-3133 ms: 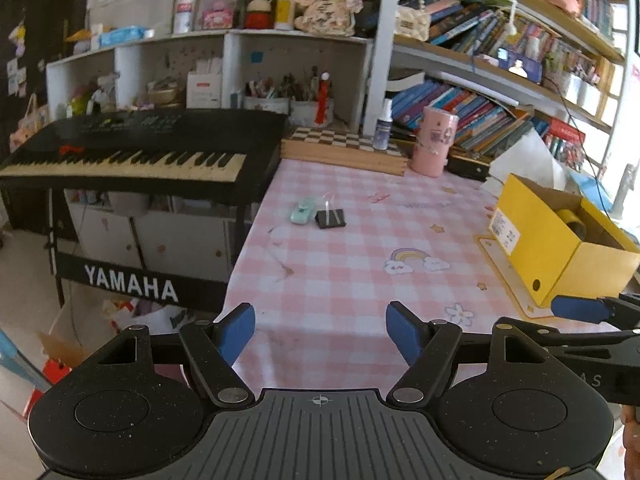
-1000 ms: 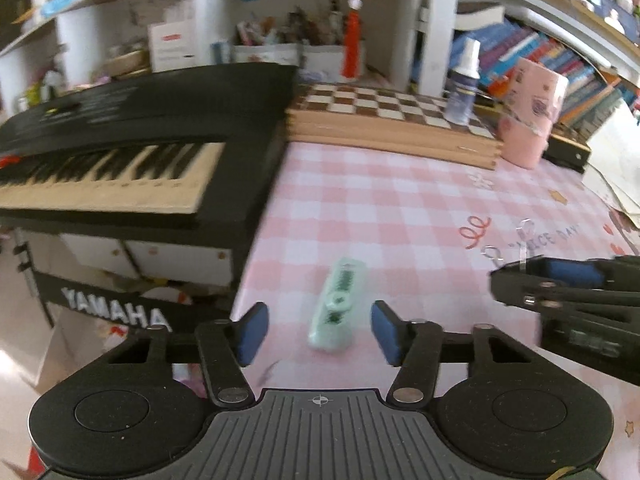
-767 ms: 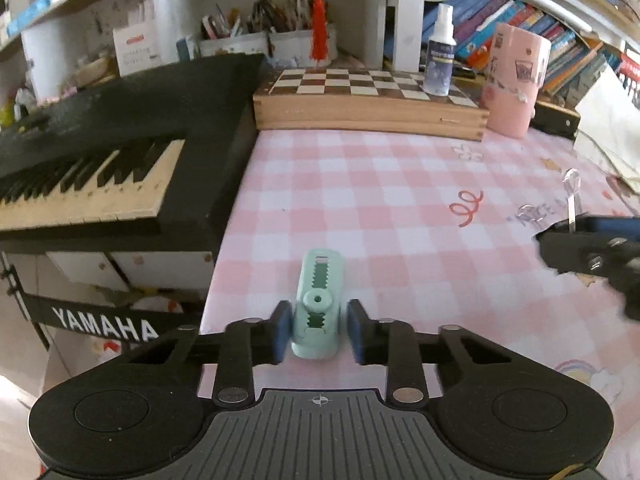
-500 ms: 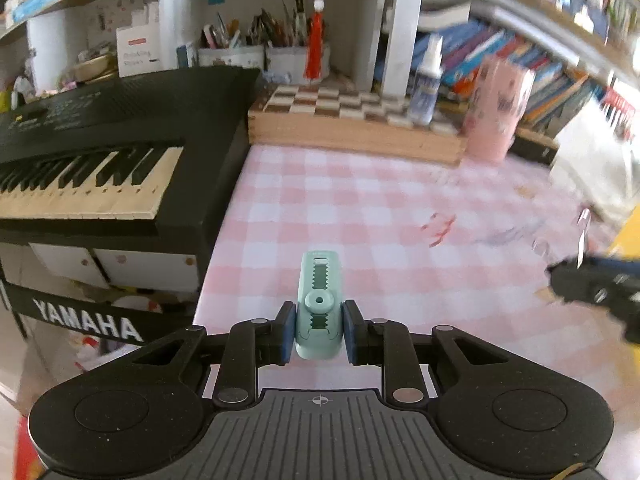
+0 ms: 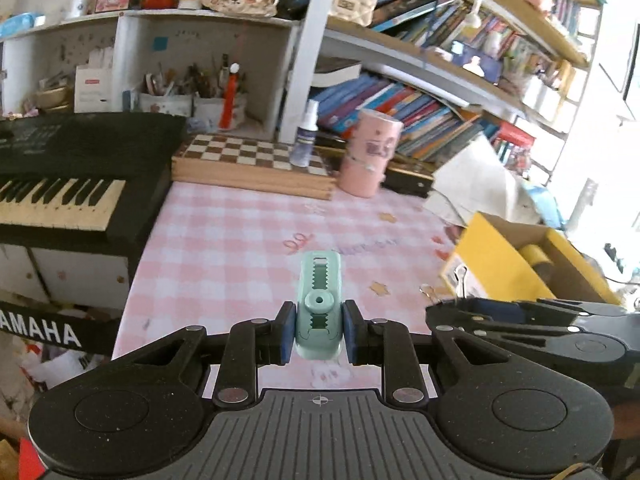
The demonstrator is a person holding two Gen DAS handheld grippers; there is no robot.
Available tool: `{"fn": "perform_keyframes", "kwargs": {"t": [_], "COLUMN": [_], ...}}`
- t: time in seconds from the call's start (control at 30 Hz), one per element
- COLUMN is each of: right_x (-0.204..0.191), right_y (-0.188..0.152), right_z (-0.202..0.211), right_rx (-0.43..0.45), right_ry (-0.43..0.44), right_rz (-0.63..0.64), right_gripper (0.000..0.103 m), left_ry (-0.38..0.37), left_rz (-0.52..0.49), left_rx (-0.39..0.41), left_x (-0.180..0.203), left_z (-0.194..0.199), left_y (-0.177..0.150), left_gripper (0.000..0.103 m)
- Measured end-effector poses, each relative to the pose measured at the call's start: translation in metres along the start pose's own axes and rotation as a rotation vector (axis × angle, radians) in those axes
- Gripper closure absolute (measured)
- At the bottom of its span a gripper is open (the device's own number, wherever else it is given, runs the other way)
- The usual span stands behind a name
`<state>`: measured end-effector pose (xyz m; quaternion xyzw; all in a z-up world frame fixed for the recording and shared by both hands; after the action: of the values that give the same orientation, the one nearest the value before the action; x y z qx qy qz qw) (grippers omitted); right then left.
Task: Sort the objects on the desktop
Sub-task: 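Carry the eraser and binder clip with both tools over the yellow box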
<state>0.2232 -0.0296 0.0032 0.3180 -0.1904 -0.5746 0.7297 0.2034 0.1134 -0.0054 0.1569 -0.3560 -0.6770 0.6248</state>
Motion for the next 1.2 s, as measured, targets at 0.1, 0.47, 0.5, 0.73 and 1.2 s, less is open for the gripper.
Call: {"fn": "perform_keyframes", "kwargs": {"t": [0.1,0.47,0.5,0.73,1.2], "right_x": [-0.006,-0.014,-0.013,0.001,0.016], "right_y": [-0.014,-0.074,-0.079,-0.111,-0.142], "right_z": [0.019,0.077,0.082,0.111,0.14], "right_rx": [0.027,0.012,0.009,-0.012,-0.041], "right_ry": [0.004,-0.048,-0.056,-0.1,-0.152], "right_rz": [-0.01,-0.065,-0.07,-0.156,-0.224], "right_gripper": [0.065,0.065,0.065,0.065,0.065], "left_ry": [-0.021,-0.136,-0.149,-0.211,-0.285], "left_rz": [0.004,-0.016,-0.016,-0.04,-0.108], "left_rx": [-0.001,-0.002,-0.007,-0.022,-0.052], "left_x": [0.003,0.03,0.032,0.049,0.08], "left_z": [0.017,0.056,0.057,0.065,0.072], "left_y": [-0.016,-0.063,-0.066,-0.079,-0.096], "left_gripper": [0.08,0.08,0.08,0.08,0.08]}}
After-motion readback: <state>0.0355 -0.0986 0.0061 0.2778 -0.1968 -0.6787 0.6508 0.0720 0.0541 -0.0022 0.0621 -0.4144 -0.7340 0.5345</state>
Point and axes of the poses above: each gripper's, at about its wrist camera, not at the fingertips, and z roughly against the way its jaws point, x to its right, y to its top, the point moved 5 cm from there along -z, roughly the way its jaws point, and after that the axes turned 10 degrees about -x, right-handed, at the moved point
